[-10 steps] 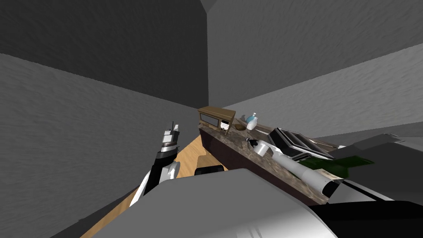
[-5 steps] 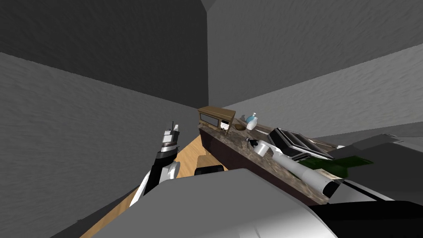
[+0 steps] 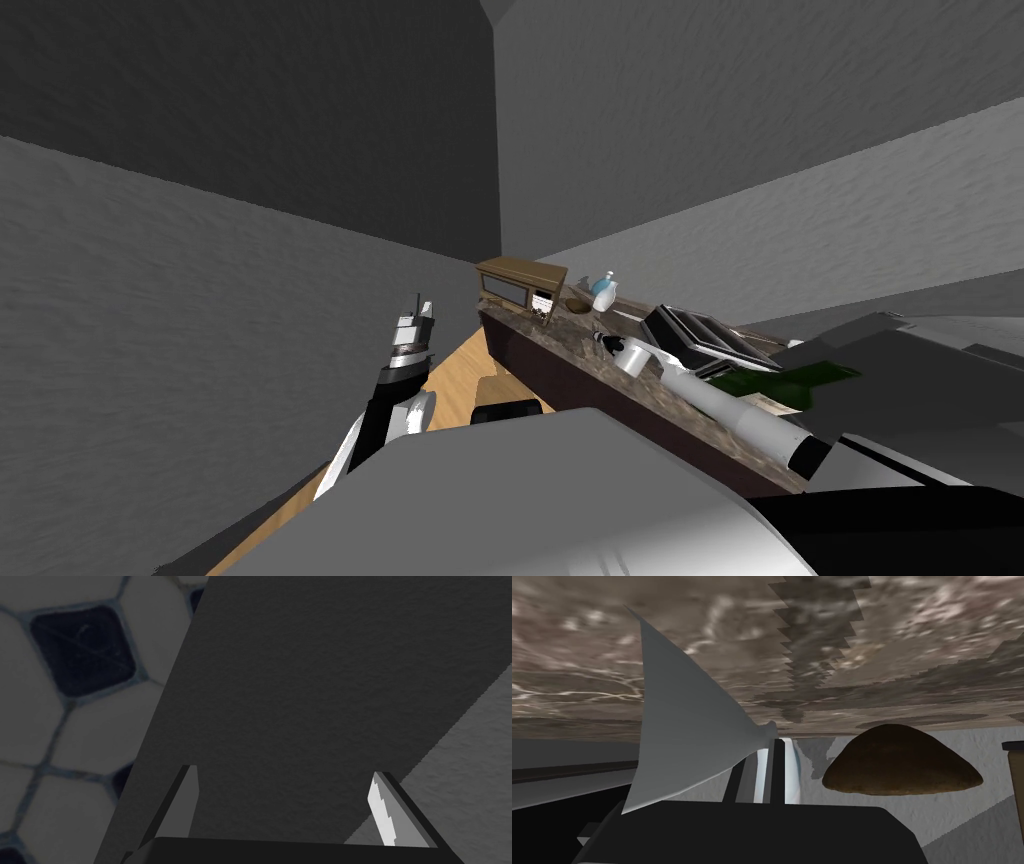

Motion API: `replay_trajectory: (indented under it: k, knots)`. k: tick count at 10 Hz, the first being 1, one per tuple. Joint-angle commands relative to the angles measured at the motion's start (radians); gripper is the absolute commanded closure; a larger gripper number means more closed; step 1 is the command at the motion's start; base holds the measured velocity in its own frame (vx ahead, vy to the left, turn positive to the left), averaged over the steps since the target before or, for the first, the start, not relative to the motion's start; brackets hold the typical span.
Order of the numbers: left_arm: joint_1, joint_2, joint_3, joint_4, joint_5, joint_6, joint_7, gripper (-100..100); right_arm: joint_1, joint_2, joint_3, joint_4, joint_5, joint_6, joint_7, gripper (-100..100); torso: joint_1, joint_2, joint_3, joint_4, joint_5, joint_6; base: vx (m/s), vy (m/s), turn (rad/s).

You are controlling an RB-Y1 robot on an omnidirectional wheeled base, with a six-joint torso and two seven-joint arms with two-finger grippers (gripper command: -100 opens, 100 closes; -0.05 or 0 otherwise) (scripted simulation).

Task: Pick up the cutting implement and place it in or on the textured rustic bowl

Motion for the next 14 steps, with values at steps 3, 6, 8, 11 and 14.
replay_trajectory:
  k: [3, 6, 8, 11, 14]
  knots:
    - [0.0, 0.0, 0.0, 0.0, 0.0, 0.0, 0.0, 0, -0.019, -0.041, -0.021, 0.01, -0.019, 0.005, 0.013, 100, 0.0, -0.001, 0.0, 0.001, 0.001, -0.003, -0.013, 0.011, 0.166]
    - [0.0, 0.0, 0.0, 0.0, 0.0, 0.0, 0.0, 0, -0.053, -0.114, -0.058, 0.025, -0.055, 0.015, 0.036, 100, 0.002, -0.001, 0.0, 0.001, 0.002, -0.004, -0.018, 0.013, 0.282]
    - [0.0, 0.0, 0.0, 0.0, 0.0, 0.0, 0.0, 0, -0.076, -0.162, -0.082, 0.035, -0.081, 0.024, 0.051, 100, 0.002, -0.003, -0.001, 0.0, 0.002, -0.003, 0.006, 0.0, 0.24]
    - [0.0, 0.0, 0.0, 0.0, 0.0, 0.0, 0.0, 0, -0.096, -0.207, -0.104, 0.045, -0.109, 0.034, 0.064, 100, 0.001, -0.004, -0.002, 0.0, 0.001, -0.004, 0.012, -0.013, 0.201]
    - [0.0, 0.0, 0.0, 0.0, 0.0, 0.0, 0.0, 0, -0.127, -0.285, -0.134, 0.064, -0.193, 0.075, 0.079, 100, 0.001, -0.004, -0.002, 0.001, 0.002, -0.006, 0.018, -0.038, 0.291]
